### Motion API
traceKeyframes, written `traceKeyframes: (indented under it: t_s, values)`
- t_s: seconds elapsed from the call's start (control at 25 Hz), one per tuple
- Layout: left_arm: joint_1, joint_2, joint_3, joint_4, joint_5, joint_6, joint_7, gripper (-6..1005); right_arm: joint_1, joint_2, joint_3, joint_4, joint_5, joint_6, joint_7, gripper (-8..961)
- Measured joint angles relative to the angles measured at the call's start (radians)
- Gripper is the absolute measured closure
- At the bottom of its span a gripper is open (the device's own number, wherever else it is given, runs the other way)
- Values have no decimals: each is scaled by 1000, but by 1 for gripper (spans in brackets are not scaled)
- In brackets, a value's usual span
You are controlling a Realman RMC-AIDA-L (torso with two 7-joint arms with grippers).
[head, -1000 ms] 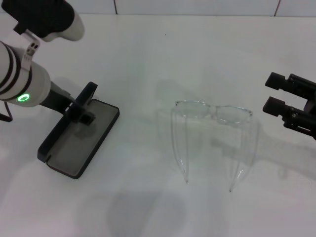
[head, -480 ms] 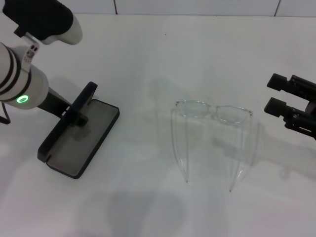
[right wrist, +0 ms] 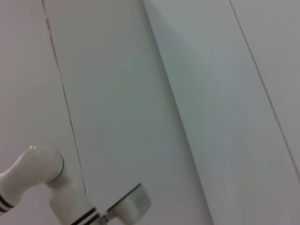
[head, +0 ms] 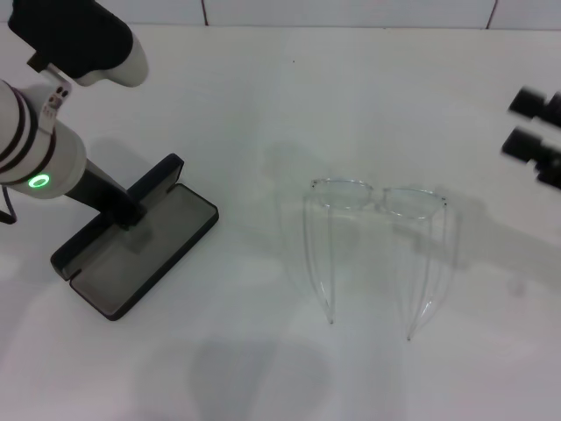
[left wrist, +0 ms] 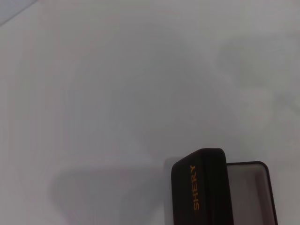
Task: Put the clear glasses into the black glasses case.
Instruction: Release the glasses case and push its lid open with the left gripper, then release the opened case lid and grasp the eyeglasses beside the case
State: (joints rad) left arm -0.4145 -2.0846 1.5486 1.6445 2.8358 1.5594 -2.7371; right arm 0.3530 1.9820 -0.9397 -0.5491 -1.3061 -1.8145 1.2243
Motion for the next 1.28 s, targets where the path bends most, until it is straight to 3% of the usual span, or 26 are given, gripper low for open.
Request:
traceKeyframes:
  t_s: [0.16,0.28,0.36,0.48,0.68,0.84,1.08,1.28]
  values:
    - [3,0,0,2,-1,3,8,739,-14,-2,38,-230,-24,47,150,307]
    - [2,-1,2,4,-1,12,14,739,9,-9,28,-473,-178,172,381,307]
    - [3,-2,3,7,-1,14,20,739,72,-18,7,-634,-397,229,593,312]
    - [3,-3,4,11,-1,15,21,739,210,-19,-32,-727,-689,210,782,326]
    - [-3,-4,23,10,-2,14,23,740,448,-14,-102,-627,-945,168,846,349]
    - [-5,-5,33,10,-2,10,23,740,590,2,-133,-507,-1079,161,849,367]
    - [-4,-7,47,11,-8,5,23,740,727,37,-203,-349,-1245,192,850,371]
    - [-5,-8,70,18,-7,1,21,740,771,43,-293,-251,-1257,284,851,371]
